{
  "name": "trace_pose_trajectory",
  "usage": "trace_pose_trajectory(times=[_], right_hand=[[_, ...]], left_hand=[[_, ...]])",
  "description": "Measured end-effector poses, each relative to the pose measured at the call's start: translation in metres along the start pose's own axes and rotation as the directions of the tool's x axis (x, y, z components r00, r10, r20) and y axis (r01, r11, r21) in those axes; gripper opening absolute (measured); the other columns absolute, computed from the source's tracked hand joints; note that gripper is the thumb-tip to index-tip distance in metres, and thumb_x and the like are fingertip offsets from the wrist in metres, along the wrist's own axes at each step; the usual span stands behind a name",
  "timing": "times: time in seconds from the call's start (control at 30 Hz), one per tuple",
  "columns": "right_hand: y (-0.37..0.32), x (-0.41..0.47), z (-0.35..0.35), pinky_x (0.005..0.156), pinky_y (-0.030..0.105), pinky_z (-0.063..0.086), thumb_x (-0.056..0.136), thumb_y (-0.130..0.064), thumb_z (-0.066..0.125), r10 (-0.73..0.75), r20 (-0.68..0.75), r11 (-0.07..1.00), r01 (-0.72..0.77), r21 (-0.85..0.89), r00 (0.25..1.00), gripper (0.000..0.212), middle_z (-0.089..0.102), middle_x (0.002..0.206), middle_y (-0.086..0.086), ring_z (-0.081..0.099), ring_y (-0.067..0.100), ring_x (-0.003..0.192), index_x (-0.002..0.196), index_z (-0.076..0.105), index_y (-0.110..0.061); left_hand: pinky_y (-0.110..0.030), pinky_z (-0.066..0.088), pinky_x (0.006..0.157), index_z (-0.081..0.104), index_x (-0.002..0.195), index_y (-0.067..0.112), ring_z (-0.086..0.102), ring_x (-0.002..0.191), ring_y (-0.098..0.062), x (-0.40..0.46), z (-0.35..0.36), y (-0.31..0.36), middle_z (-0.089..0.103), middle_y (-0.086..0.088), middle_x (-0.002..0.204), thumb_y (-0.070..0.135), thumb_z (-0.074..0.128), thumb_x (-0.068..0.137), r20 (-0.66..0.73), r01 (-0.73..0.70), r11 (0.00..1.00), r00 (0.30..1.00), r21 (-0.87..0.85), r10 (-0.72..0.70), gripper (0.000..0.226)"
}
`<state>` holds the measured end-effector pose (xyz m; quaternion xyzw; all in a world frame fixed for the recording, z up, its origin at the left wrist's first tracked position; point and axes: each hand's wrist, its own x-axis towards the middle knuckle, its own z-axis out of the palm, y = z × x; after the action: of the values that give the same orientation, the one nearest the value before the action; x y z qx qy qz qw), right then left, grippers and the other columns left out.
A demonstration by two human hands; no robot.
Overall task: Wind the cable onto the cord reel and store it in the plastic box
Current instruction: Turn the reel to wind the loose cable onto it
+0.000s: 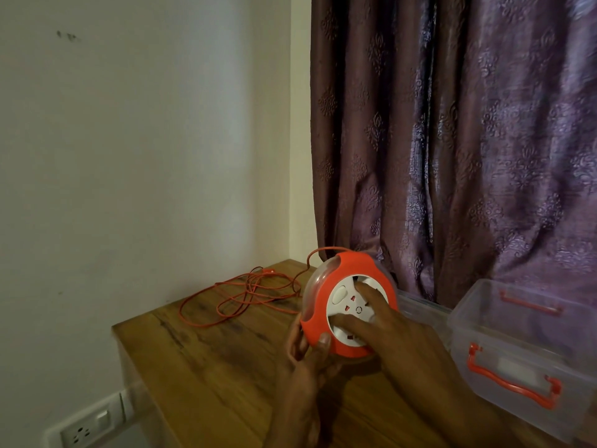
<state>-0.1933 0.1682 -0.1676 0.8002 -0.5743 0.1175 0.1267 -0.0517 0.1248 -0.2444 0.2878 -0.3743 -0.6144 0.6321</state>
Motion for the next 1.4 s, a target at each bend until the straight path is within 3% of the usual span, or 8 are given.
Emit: trace_pose_trajectory(times=[0.17, 0.23, 0.33, 0.43, 0.7, 1.03, 1.27, 1.4], right_hand=[[0.002, 0.000, 0.005, 0.112, 0.031, 0.027, 0.095, -0.049, 0.034, 0.103, -0.001, 0.986, -0.102, 0.135, 0.995, 0.055, -0.007, 0.156, -0.012, 0.020, 0.015, 0.141, 0.141, 0.003, -0.052], [0.003, 0.000, 0.010, 0.109, 0.031, 0.032, 0.095, -0.049, 0.033, 0.130, -0.058, 0.982, -0.121, 0.144, 0.990, 0.052, -0.004, 0.156, -0.012, 0.028, 0.016, 0.138, 0.138, 0.004, -0.059], [0.002, 0.002, 0.014, 0.090, 0.031, 0.048, 0.094, -0.046, 0.037, 0.188, -0.154, 0.976, -0.167, 0.142, 0.970, 0.056, 0.013, 0.150, -0.009, 0.052, 0.016, 0.117, 0.131, 0.000, -0.066], [-0.002, 0.003, 0.019, 0.078, 0.031, 0.052, 0.091, -0.054, 0.038, 0.247, -0.245, 0.962, -0.207, 0.177, 0.938, 0.058, 0.034, 0.135, -0.010, 0.058, 0.014, 0.104, 0.132, -0.001, -0.064], [-0.016, 0.001, 0.023, 0.086, 0.029, 0.049, 0.087, -0.064, 0.037, 0.371, -0.325, 0.921, -0.300, 0.250, 0.870, 0.059, 0.047, 0.139, -0.010, 0.054, 0.014, 0.116, 0.140, 0.012, -0.054], [-0.022, 0.000, 0.017, 0.079, 0.029, 0.049, 0.087, -0.063, 0.040, 0.486, -0.305, 0.853, -0.368, 0.370, 0.819, 0.059, 0.063, 0.122, -0.007, 0.061, 0.017, 0.106, 0.141, 0.023, -0.048], [-0.019, 0.006, 0.017, 0.084, 0.036, 0.052, 0.085, -0.049, 0.057, 0.638, -0.210, 0.641, -0.360, 0.678, 0.741, 0.050, 0.068, 0.111, 0.001, 0.062, 0.023, 0.103, 0.132, 0.046, -0.036], [-0.022, 0.009, 0.015, 0.072, 0.039, 0.057, 0.085, -0.037, 0.063, 0.650, -0.099, 0.477, -0.303, 0.825, 0.753, 0.048, 0.069, 0.106, -0.001, 0.067, 0.023, 0.087, 0.131, 0.048, -0.033]], left_hand=[[-0.040, 0.062, 0.070, 0.060, 0.117, 0.040, 0.072, 0.098, -0.028, 0.003, -0.002, -0.002, 0.075, 0.000, 0.111, 0.030, 0.082, 0.062, 0.008, -0.011, 1.000, 1.000, 0.009, 0.011, 0.060], [-0.043, 0.062, 0.072, 0.060, 0.120, 0.037, 0.071, 0.101, -0.029, 0.004, -0.003, -0.003, 0.074, -0.002, 0.113, 0.030, 0.082, 0.062, 0.012, -0.020, 1.000, 1.000, 0.007, 0.020, 0.063], [-0.050, 0.060, 0.079, 0.059, 0.126, 0.031, 0.071, 0.104, -0.032, 0.003, -0.003, -0.004, 0.074, -0.003, 0.114, 0.026, 0.081, 0.066, 0.030, -0.037, 0.999, 0.999, -0.009, 0.037, 0.064], [-0.056, 0.058, 0.083, 0.059, 0.128, 0.028, 0.071, 0.103, -0.033, 0.002, -0.002, -0.004, 0.075, -0.003, 0.114, 0.026, 0.081, 0.068, 0.058, -0.045, 0.999, 0.997, -0.014, 0.046, 0.064], [-0.063, 0.053, 0.087, 0.058, 0.130, 0.025, 0.067, 0.109, -0.039, -0.001, 0.001, -0.006, 0.070, -0.010, 0.123, 0.024, 0.082, 0.073, 0.094, -0.017, 0.996, 0.995, -0.086, 0.026, 0.062], [-0.052, 0.060, 0.077, 0.066, 0.114, 0.038, 0.071, 0.103, -0.032, -0.004, 0.001, -0.007, 0.074, -0.002, 0.116, 0.021, 0.079, 0.077, 0.078, -0.027, 0.997, 0.996, -0.073, 0.033, 0.043], [-0.058, 0.057, 0.083, 0.065, 0.118, 0.039, 0.069, 0.107, -0.034, -0.003, 0.001, -0.007, 0.072, -0.005, 0.120, 0.024, 0.081, 0.077, 0.083, -0.038, 0.997, 0.996, -0.063, 0.043, 0.047], [-0.058, 0.057, 0.080, 0.065, 0.119, 0.038, 0.070, 0.104, -0.035, -0.002, -0.001, -0.007, 0.072, -0.004, 0.118, 0.023, 0.081, 0.076, 0.071, -0.012, 0.995, 0.997, -0.098, 0.019, 0.048]])
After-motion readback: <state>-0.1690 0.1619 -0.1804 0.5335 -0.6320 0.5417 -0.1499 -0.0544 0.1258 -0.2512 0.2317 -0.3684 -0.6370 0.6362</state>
